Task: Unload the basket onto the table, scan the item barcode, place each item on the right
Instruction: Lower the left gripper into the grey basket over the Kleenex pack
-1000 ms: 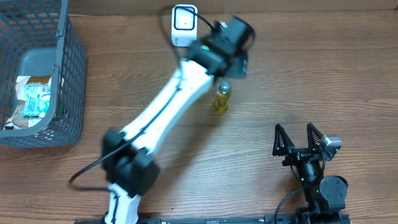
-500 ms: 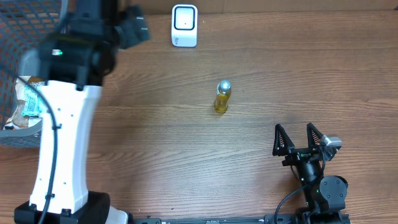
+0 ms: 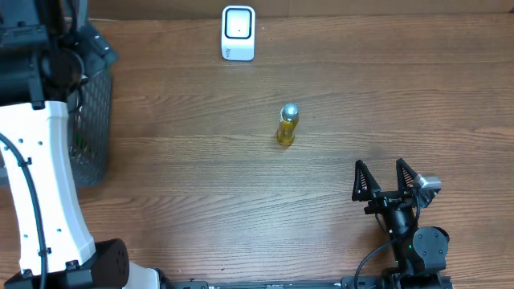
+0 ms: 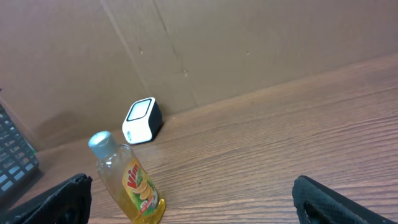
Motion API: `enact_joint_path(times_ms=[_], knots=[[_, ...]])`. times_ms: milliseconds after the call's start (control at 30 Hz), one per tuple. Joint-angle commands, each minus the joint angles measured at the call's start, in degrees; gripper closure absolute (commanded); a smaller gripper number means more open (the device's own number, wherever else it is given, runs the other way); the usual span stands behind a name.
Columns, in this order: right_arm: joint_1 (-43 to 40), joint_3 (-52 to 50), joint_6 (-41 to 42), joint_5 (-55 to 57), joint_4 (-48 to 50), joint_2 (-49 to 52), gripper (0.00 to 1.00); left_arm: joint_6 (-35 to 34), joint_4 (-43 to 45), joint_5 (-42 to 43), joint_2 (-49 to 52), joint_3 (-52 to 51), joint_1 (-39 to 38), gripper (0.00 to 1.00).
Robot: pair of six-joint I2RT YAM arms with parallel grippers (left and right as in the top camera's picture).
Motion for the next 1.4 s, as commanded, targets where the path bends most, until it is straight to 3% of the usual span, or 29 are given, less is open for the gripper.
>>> enact_joint_path(times_ms=[0,667,967,1133,1367], knots=[[0.3,-0.6,0.0,0.1,0.2,-0.5,0.00,-1.4,-0.7,1.1,-0.6,0.6,3.7,0.00],[0.3,-0.6,0.0,0.1,0.2,-0.5,0.00,-1.4,-4.4,-0.7,-0.1,-2.6,17.0,0.00],[0.3,-0.6,0.0,0.1,0.2,-0.5,0.00,-1.3,0.4,-0.3,0.4,-12.5,21.7,0.00],[0.3,-0.6,0.0,0.1,0.2,-0.5,0.00,5.2,8.3,0.7,1.0,-19.7,22.3,0.00],[0.3,-0.6,0.0,0.1,0.2,-0.5,0.00,24.0,13.8,12.5,3.9,-22.1,22.2,0.01]])
